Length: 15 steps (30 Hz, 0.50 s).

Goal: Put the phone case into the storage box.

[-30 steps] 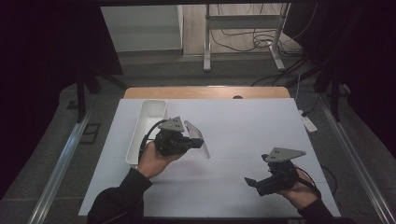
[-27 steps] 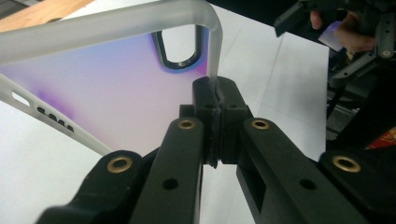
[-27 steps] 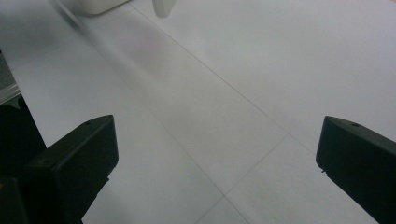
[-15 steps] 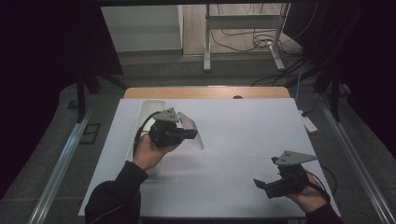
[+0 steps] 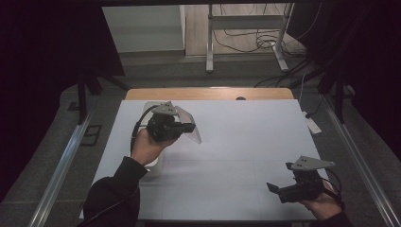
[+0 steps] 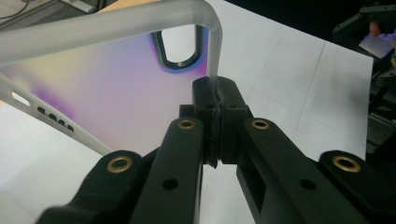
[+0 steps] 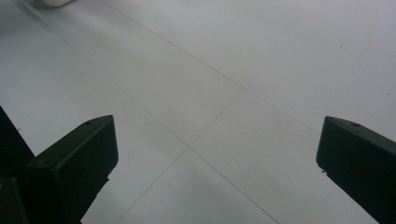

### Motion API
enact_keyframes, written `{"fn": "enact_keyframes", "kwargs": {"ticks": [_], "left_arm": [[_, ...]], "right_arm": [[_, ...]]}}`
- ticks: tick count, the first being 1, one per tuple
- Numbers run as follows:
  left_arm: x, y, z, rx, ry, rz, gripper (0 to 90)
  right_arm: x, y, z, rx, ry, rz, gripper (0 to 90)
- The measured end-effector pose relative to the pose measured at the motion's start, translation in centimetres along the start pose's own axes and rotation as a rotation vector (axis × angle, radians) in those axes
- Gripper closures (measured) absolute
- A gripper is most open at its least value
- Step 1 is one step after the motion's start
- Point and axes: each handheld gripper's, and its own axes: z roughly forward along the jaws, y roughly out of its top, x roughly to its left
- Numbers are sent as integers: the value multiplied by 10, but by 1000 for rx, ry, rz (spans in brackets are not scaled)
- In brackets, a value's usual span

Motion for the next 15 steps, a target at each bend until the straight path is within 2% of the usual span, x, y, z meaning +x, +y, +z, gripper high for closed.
{"fn": "enact_keyframes", "kwargs": {"ticks": [15], "left_arm": [[13,8,-11,9,64,-21,887]], "right_arm": [[-10,-15,-18,-7,-88,53,0]]}}
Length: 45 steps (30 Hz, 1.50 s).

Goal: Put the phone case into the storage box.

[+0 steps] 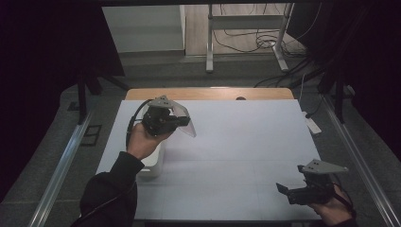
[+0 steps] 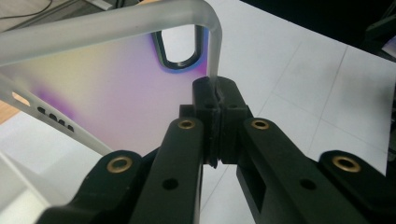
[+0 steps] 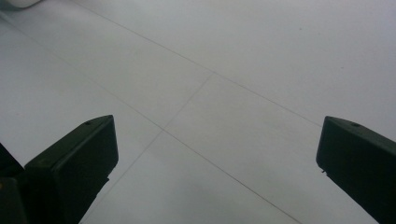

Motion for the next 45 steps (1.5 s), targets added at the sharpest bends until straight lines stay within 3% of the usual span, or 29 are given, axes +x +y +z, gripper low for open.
{"fn": "enact_keyframes", "kwargs": {"ticks": [14,35,45], "left_arm": [[18,5,-18,1,72,-31,887],[43,4,-41,10,180,-84,887],[58,1,-41,34,243,-110,887]], "right_arm": [[-7,-13,-13,4,-72,58,0],[-8,-19,-17,6,-91,84,0],[-8,-19,-17,7,-91,86,0]]}}
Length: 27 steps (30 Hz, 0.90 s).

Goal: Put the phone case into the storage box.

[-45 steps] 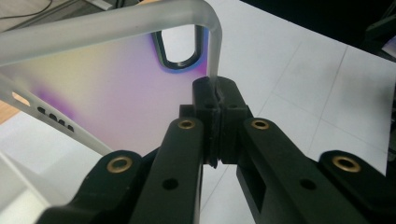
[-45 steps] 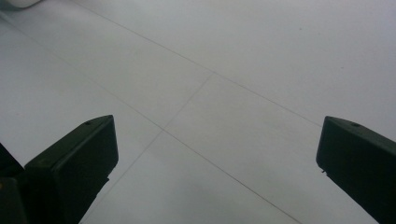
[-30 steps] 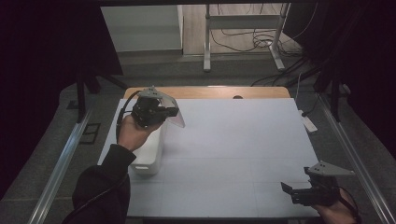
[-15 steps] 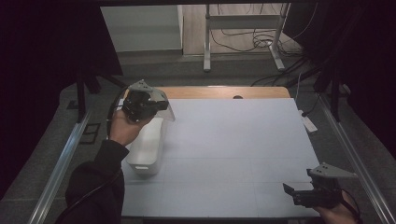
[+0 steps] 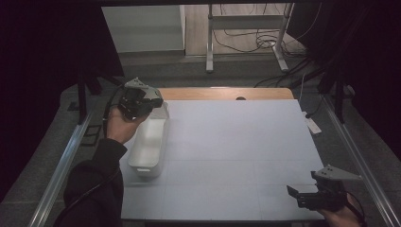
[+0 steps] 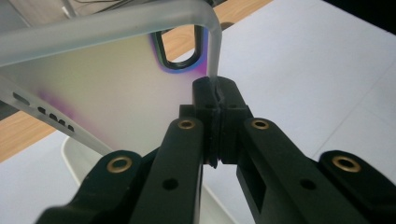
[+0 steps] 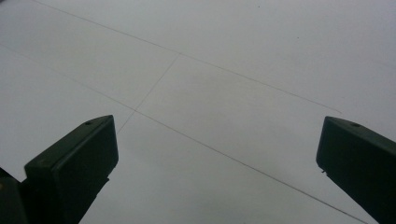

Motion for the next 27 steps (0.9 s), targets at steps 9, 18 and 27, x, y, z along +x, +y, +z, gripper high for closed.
{"fn": "enact_keyframes", "kwargs": {"ticks": [9,18,27], "left_arm": [[9,-2,6,10,29,-30,887],[17,-4,13,26,68,-51,887],[22,-6,27,49,98,-68,887]], "right_arm": [[0,0,0,0,0,3,0],[0,0,0,-1,0,3,0],[-1,0,0,-4,1,3,0]]}}
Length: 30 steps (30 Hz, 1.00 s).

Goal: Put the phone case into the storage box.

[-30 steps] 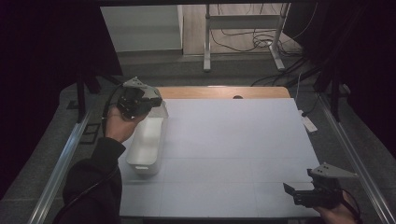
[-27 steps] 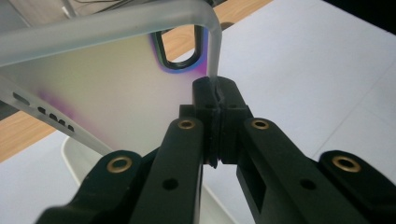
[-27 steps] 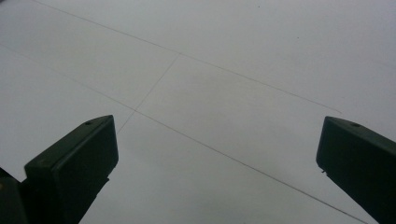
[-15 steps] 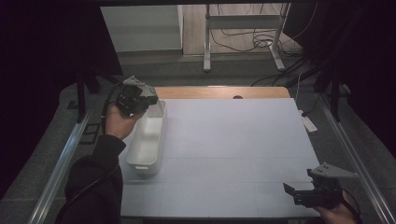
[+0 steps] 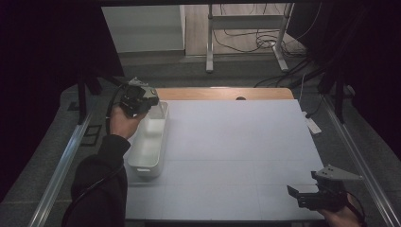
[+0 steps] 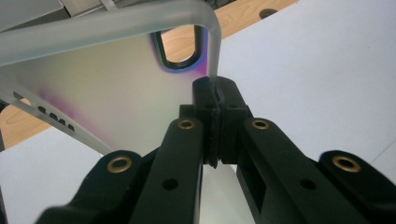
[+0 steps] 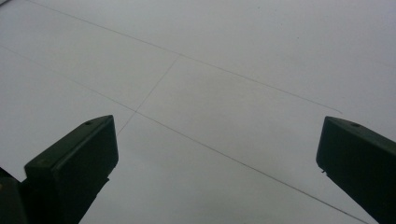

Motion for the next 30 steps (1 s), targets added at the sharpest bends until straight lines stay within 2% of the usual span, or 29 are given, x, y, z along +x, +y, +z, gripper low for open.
{"fn": "enact_keyframes", "kwargs": {"ticks": [9,19,30], "left_arm": [[3,-1,13,13,13,-20,887],[10,-8,33,57,25,-49,887],[14,-12,48,71,42,-67,887]], "right_arm": [[0,0,0,-1,-2,2,0],[0,0,0,0,-2,-1,0],[1,0,1,6,-2,-4,0]]}}
